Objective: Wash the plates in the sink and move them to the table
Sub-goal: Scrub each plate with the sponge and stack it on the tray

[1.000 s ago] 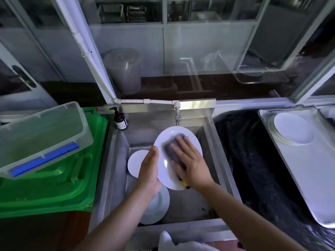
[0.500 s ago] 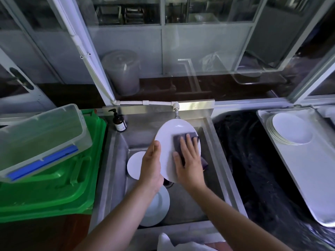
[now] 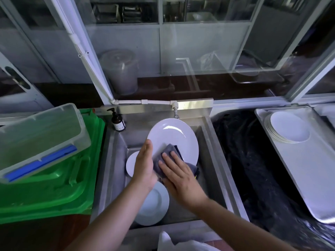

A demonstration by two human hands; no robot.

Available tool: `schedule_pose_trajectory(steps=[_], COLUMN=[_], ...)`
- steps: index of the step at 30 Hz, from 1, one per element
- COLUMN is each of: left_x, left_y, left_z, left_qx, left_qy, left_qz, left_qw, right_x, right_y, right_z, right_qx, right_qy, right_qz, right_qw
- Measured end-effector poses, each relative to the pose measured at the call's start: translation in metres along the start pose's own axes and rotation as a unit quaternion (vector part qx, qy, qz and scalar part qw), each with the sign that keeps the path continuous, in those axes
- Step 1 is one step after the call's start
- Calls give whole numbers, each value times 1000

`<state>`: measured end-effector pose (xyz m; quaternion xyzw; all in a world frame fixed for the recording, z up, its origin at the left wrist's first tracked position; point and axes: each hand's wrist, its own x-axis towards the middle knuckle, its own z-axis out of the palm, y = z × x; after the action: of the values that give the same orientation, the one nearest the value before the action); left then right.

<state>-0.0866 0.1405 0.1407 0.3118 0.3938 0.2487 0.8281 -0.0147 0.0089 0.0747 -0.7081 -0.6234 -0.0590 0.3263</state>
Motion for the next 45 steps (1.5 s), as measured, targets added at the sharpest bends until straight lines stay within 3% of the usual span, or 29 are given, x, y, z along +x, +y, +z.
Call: schedule_pose_trajectory(steps=[2,6,11,15,22,26,33,36,39,45], left_x=[1,-3,-1,4,-1,-5,-1,-3,-3,-15], left_y=[1,4,2,-2,2,6,20,20,13,-9], left_z=[-6,-6,0,-2,7,4,7,10,8,5], left_qx=[-4,-3,-3,10,-2,-7,83,105,96,82], left_qy=[-34,-44,-3,18,-40,-28,72,74,53,19], left_qz=[-15,-11,-30,-33,-77,-100,-45,-22,-34,-30], left_qw=[999,999,1000,999,996,995,993,992,993,996], right_x=[-1,1,-17,-6,58,54,-11,-16,2,62], right_y=[22,37,-13,-8,0,-6,7,22,20,17], right_z=[-14,-17,4,3,-4,4,-12,-17,-17,-13], right_qx=[-26,-40,-22,6,-2,-9,-9,-23,-41,-72], right_qy=[5,52,30,1,13,12,-71,-104,-66,26], right_qz=[16,203,92,51,124,129,-46,-87,-61,110], right_qw=[1000,977,995,999,992,991,996,991,995,991])
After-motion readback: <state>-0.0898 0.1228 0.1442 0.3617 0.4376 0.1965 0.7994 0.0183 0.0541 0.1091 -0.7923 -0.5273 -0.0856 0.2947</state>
